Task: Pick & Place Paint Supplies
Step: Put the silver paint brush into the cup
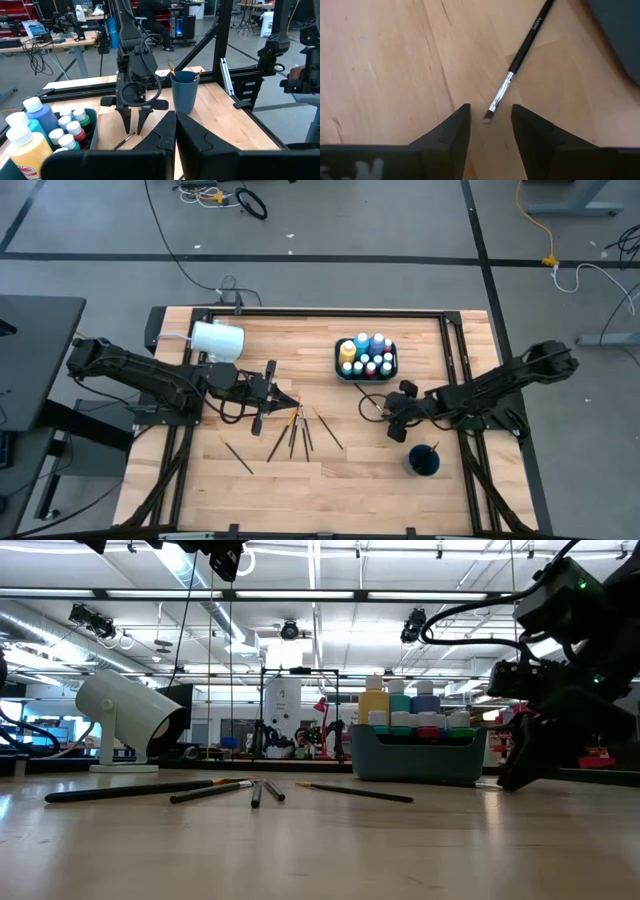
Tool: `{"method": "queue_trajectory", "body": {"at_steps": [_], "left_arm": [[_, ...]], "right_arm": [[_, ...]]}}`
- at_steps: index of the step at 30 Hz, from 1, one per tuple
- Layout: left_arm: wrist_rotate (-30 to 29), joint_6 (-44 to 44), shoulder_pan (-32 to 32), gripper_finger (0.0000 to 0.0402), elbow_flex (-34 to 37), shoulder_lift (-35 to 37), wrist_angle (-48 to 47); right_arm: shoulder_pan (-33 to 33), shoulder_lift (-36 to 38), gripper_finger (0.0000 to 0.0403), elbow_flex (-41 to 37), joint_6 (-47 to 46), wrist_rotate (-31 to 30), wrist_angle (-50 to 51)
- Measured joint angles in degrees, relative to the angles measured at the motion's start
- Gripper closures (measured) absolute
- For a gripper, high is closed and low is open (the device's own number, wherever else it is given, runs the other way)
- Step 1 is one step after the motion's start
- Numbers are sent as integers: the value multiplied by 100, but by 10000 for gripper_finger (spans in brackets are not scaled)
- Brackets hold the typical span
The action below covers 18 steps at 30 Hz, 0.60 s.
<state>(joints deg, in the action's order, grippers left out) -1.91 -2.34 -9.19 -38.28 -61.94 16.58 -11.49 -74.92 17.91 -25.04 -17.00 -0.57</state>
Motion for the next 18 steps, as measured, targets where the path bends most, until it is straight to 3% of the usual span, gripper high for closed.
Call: {"method": "queue_trajectory", "body": {"at_steps": [5, 14, 18], "left_arm": [[0, -1, 0, 386, 0, 0, 1], [0, 1, 0, 386, 0, 0, 0], [0, -1, 0, 386, 0, 1, 0]], "right_arm": [[0, -36, 284, 4, 0, -42, 57], [76, -29, 389, 7, -114, -2, 260], [98, 21, 396, 2, -9, 52, 273]]}}
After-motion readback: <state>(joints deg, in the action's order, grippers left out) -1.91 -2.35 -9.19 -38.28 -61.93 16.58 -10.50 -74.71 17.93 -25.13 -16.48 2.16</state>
